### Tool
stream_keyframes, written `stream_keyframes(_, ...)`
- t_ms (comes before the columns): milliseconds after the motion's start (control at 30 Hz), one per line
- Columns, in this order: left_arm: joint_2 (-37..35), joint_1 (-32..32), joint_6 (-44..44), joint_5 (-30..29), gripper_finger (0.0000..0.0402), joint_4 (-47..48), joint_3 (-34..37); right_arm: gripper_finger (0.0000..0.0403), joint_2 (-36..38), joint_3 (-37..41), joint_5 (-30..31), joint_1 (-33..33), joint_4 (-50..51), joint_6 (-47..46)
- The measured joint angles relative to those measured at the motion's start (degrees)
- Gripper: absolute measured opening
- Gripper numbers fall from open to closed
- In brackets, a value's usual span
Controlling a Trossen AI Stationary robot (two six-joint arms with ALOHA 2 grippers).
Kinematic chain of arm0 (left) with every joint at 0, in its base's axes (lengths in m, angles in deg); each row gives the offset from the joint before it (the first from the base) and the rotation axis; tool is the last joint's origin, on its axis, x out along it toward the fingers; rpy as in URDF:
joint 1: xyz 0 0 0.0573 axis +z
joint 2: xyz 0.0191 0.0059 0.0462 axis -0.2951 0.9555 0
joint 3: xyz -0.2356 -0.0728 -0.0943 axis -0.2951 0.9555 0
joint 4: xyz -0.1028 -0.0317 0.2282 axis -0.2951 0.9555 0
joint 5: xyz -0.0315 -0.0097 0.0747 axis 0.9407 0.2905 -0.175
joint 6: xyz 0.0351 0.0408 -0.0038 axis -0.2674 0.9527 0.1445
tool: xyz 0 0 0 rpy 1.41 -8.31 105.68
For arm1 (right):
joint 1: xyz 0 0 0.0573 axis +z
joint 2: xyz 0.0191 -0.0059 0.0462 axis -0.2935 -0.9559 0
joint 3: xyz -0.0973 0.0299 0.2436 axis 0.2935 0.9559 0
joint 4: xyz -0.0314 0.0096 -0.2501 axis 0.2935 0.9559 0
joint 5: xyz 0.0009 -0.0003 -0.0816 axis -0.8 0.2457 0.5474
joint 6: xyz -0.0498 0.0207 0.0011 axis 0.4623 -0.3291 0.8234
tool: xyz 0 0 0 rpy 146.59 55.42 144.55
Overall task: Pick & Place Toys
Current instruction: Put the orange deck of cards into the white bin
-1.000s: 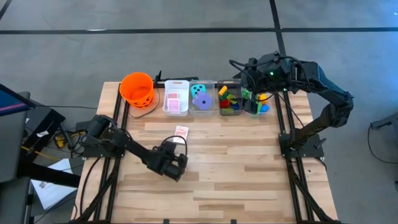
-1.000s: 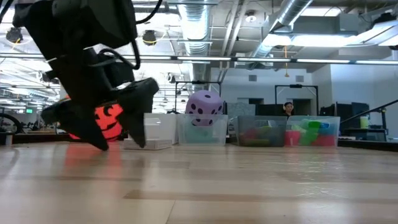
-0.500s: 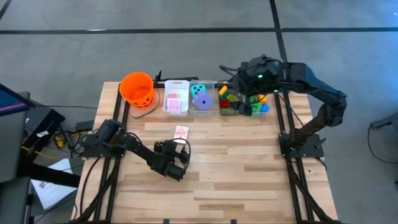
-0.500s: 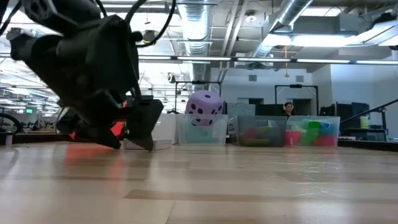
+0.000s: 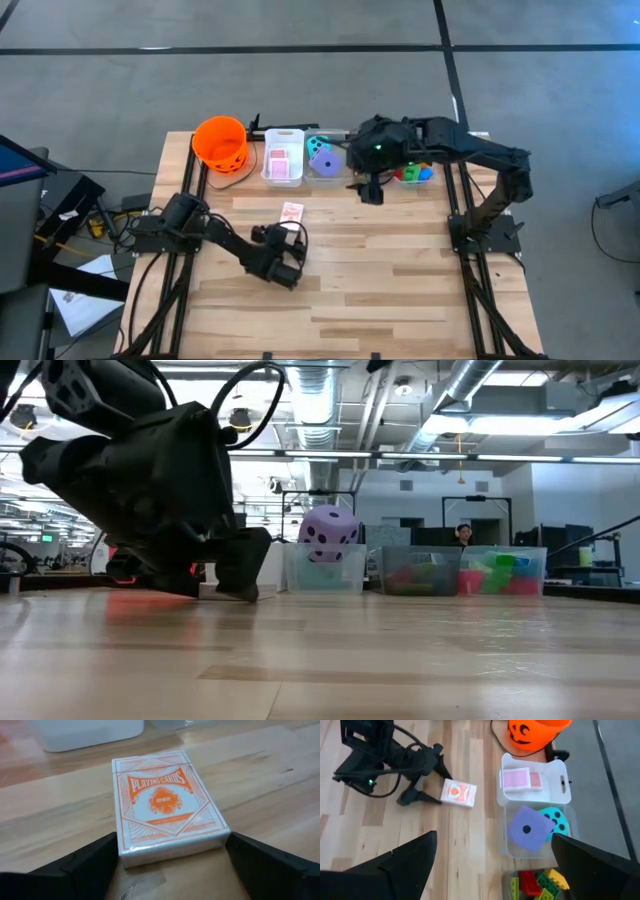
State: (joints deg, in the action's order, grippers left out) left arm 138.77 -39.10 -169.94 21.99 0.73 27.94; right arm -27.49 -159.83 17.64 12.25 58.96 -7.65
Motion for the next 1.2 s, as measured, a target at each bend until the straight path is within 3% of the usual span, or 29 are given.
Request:
stream_keyframes(367, 0.16, 5.54, 2.88, 0.41, 0.0361, -1.44, -0.1, 0.0383, -3.64, -0.06, 0.02, 2.26, 0.92, 0.5)
stream_keyframes(600, 0.19, 6.77, 3.55, -0.03, 0.0301, -2.94, 0.01, 0.0383, -3.54, -0.05, 0.14, 2.19, 0.42, 0.64)
stream_keyframes(767, -2.12, 6.45, 3.26, 0.74, 0.0302, -4.08, 0.16, 0.0383, -3.53, -0.04, 0.31, 2.19, 0.61, 1.55)
stream_keyframes(933, -9.93, 6.82, 5.31, 5.02, 0.0302, -4.55, 0.27, 0.0383, -3.11, -0.04, 1.96, 2.51, 0.63, 2.16)
stream_keyframes(1200, -27.74, 9.04, 20.88, 6.71, 0.0302, -5.25, 0.17, 0.0383, 0.1, -0.04, 1.99, 2.5, -0.51, 3.06)
